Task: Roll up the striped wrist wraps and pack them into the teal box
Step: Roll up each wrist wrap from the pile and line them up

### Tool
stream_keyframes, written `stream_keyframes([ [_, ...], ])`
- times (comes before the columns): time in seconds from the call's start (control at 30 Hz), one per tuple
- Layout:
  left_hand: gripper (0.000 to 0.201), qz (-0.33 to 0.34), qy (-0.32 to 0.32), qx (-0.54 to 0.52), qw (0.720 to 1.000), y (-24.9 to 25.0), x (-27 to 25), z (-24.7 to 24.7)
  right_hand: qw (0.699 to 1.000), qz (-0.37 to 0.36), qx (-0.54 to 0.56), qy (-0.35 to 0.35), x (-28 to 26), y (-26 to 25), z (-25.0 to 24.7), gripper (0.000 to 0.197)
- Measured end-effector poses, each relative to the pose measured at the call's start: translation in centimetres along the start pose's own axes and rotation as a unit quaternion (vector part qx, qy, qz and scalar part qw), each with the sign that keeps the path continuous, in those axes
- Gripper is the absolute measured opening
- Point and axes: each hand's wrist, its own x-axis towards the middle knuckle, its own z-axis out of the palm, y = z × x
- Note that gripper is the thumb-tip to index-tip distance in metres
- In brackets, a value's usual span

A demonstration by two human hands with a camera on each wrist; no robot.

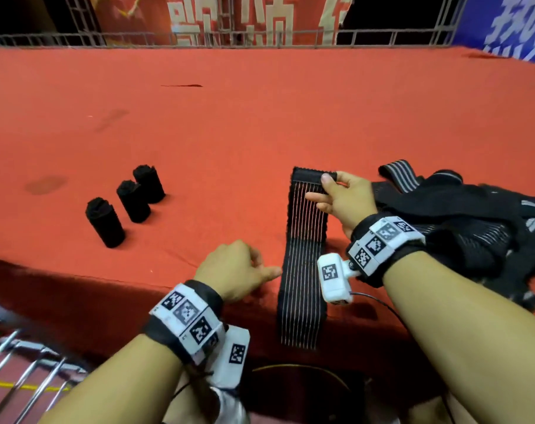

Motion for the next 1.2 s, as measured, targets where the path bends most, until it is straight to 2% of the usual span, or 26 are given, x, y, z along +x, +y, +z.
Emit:
stream_keyframes([
  [0.13, 0.027, 0.056, 0.053, -0.163, 0.984, 0.7, 4.3, -0.7, 1.000, 0.010, -0.024, -0.011, 2.8, 1.4, 0.2, 0.015],
  [0.3, 0.005, 0.094, 0.098, -0.219, 0.966, 2.3, 11.3, 0.0, 0.994, 0.017, -0.105, -0.001, 6.2, 4.0, 0.0, 0.018],
  [0.37, 0.009, 0.095, 0.083, -0.227, 0.966, 3.1, 13.8, 0.6, 0.991, 0.020, -0.134, 0.010, 7.6, 5.2, -0.2, 0.017],
  [0.43, 0.013, 0.093, 0.055, -0.240, 0.965, 3.8, 16.3, 1.5, 0.990, 0.036, -0.133, 0.012, 8.6, 5.5, -0.5, 0.007],
  [0.5, 0.021, 0.100, 0.022, -0.255, 0.961, 4.3, 18.8, 2.5, 0.990, 0.057, -0.131, 0.015, 9.2, 5.3, -1.2, 0.030],
  [0.57, 0.028, 0.106, -0.005, -0.291, 0.951, 4.8, 20.8, 3.3, 0.978, 0.049, -0.203, 0.013, 9.8, 5.3, -2.4, 0.041],
  [0.67, 0.016, 0.095, -0.028, -0.361, 0.927, 5.3, 22.6, 4.4, 0.939, 0.033, -0.340, 0.028, 10.2, 4.2, -4.5, 0.032],
  [0.8, 0.007, 0.099, -0.039, -0.455, 0.884, 5.1, 23.1, 4.6, 0.834, 0.020, -0.549, 0.056, 10.9, 2.5, -6.4, 0.014],
  [0.93, 0.007, 0.104, -0.015, -0.493, 0.864, 3.9, 22.6, 4.2, 0.754, 0.118, -0.644, 0.044, 12.5, 4.7, -6.0, 0.034],
  [0.97, 0.008, 0.100, -0.016, -0.502, 0.859, 3.6, 22.5, 4.1, 0.740, 0.137, -0.657, 0.043, 12.8, 5.1, -5.8, 0.037],
  [1.07, 0.010, 0.084, -0.017, -0.535, 0.841, 2.9, 22.3, 3.9, 0.704, 0.172, -0.687, 0.061, 13.0, 4.9, -5.1, 0.029],
  [1.2, 0.011, 0.078, -0.019, -0.556, 0.827, 3.0, 22.0, 3.9, 0.678, 0.183, -0.710, 0.048, 12.7, 4.6, -4.9, 0.028],
])
